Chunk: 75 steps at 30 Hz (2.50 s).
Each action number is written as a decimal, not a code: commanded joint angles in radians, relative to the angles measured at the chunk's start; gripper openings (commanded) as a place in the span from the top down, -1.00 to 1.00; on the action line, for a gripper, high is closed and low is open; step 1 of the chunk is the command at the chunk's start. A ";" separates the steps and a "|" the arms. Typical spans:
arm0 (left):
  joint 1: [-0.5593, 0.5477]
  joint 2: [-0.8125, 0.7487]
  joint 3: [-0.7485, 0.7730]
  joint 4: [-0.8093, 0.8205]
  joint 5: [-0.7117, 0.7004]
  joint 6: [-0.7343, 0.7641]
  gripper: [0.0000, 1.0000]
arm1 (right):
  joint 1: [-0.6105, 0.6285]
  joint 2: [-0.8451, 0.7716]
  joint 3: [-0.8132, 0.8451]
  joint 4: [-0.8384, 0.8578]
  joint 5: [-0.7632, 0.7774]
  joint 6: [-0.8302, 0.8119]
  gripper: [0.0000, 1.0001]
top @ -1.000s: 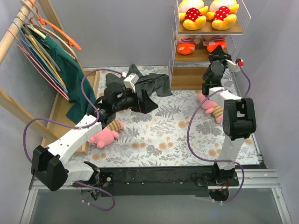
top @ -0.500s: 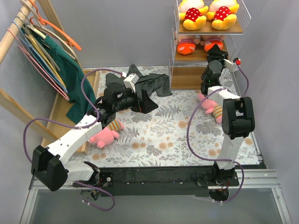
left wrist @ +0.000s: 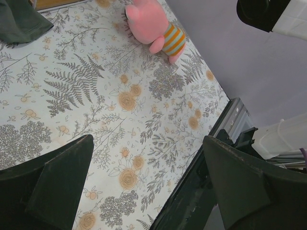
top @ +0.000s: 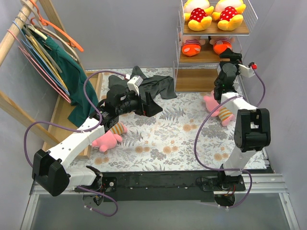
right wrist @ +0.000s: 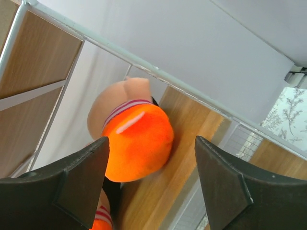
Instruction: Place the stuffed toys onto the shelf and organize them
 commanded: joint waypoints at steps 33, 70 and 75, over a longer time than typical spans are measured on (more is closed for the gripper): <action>-0.004 -0.064 -0.018 0.010 -0.092 0.025 -0.96 | -0.149 -0.419 -0.289 -0.979 -0.464 -0.913 -0.69; -0.004 -0.067 -0.029 0.029 -0.056 0.027 -0.96 | 0.098 -0.382 -0.214 -1.199 -0.866 -1.017 0.97; -0.004 -0.060 -0.032 0.029 -0.079 0.027 -0.96 | 0.102 -0.431 -0.278 -1.152 -1.206 -0.855 0.97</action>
